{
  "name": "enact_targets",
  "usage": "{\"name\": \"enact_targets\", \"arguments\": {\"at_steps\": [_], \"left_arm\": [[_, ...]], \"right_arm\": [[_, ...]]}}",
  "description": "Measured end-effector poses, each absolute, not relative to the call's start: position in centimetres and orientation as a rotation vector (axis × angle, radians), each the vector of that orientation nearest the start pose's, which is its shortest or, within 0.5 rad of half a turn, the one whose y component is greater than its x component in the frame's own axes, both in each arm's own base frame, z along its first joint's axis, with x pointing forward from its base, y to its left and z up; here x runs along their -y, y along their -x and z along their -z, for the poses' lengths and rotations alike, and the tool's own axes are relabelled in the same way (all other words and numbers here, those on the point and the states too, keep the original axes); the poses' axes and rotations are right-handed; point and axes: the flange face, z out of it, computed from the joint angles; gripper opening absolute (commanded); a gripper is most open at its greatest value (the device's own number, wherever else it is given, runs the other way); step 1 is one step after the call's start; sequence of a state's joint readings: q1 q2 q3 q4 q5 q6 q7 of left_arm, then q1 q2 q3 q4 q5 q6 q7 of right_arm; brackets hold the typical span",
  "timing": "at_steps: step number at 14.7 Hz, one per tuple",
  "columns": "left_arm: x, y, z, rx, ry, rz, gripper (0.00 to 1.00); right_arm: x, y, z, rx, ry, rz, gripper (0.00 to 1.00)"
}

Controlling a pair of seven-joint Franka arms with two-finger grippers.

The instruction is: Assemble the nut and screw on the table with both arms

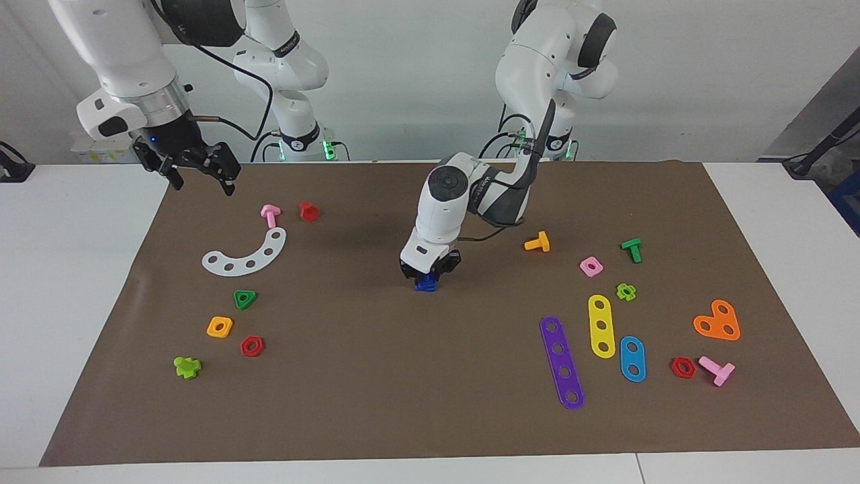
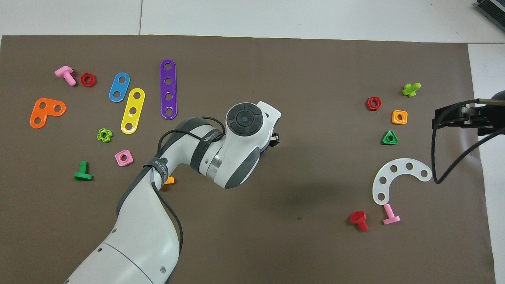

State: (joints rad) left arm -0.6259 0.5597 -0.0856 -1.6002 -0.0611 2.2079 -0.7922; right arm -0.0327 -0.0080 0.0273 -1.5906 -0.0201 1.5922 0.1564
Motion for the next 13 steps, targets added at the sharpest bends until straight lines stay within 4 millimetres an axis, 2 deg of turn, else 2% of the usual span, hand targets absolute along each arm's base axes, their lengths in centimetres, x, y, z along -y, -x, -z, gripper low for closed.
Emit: {"name": "enact_targets", "arguments": {"at_steps": [3, 4, 6, 7, 9, 11, 13], "left_arm": [[44.8, -53.4, -31.3, 0.207, 3.234, -0.03, 1.0], [44.7, -53.9, -32.0, 0.216, 3.237, -0.017, 1.0], [43.5, -56.0, -34.8, 0.26, 3.226, -0.012, 1.0], [42.1, -57.4, -36.7, 0.296, 3.219, -0.015, 1.0], [37.6, -60.2, -42.2, 0.353, 3.226, 0.023, 1.0], [31.3, -61.6, -47.2, 0.328, 3.217, 0.022, 1.0], [24.5, -62.1, -51.0, 0.244, 3.203, -0.012, 1.0]], "right_arm": [[0.5, -55.4, -62.1, -0.255, 3.151, 0.018, 1.0], [0.5, -55.4, -62.2, -0.255, 3.151, 0.018, 1.0], [0.5, -55.4, -62.2, -0.255, 3.151, 0.018, 1.0], [0.5, -55.4, -62.2, -0.255, 3.151, 0.018, 1.0], [0.5, -55.4, -62.2, -0.255, 3.151, 0.018, 1.0], [0.5, -55.3, -62.1, -0.255, 3.151, 0.017, 1.0], [0.5, -55.3, -62.2, -0.255, 3.151, 0.017, 1.0]]}}
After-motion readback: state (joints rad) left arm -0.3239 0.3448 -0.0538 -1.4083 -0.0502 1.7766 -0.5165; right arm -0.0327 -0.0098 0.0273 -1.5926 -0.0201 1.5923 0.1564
